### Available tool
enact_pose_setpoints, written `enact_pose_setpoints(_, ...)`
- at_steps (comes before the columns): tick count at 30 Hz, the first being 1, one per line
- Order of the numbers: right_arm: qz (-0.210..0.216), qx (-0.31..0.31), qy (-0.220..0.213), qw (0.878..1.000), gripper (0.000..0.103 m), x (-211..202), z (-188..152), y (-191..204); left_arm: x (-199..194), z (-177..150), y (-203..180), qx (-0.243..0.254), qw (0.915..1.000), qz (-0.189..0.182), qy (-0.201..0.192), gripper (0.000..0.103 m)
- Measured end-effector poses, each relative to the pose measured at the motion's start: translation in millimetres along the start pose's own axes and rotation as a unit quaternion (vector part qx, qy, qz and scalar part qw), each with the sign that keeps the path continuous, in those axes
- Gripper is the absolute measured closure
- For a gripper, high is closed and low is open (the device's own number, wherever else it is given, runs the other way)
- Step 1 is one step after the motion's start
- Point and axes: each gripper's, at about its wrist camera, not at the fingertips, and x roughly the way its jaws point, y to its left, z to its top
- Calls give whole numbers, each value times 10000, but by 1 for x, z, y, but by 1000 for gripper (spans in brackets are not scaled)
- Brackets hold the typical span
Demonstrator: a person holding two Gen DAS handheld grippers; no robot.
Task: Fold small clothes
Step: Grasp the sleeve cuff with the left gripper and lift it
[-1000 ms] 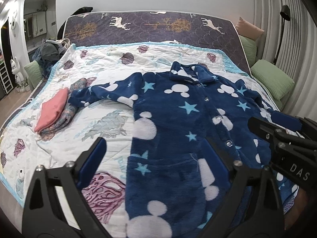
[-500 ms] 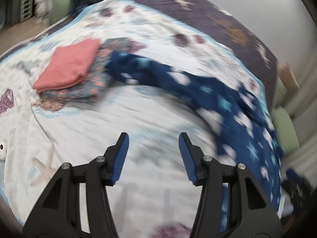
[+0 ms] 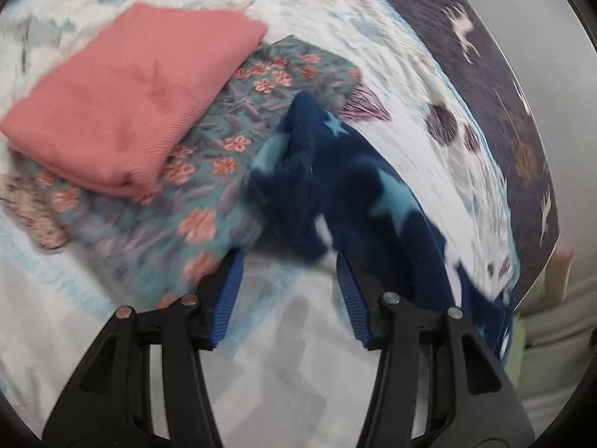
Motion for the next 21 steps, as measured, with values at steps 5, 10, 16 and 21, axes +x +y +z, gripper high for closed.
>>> enact_pose_setpoints(5,-20,59,89,9999,41,17,2,-9,20,14,-9,-312,9995,44,0,72)
enact_pose_setpoints(10,-57,204,74,9997,41,22,0,-22,-8,26,-35,116,9983,-232,-516,95)
enact_pose_setpoints(16,-55,529,-14,9986,41,17,-2,-46,-82,34,-89,856,9885,-568,-1110,95)
enact_pose_setpoints(21,0,735,-159,9972,41,4,-5,-64,-143,14,-162,1866,9684,-786,-1456,95)
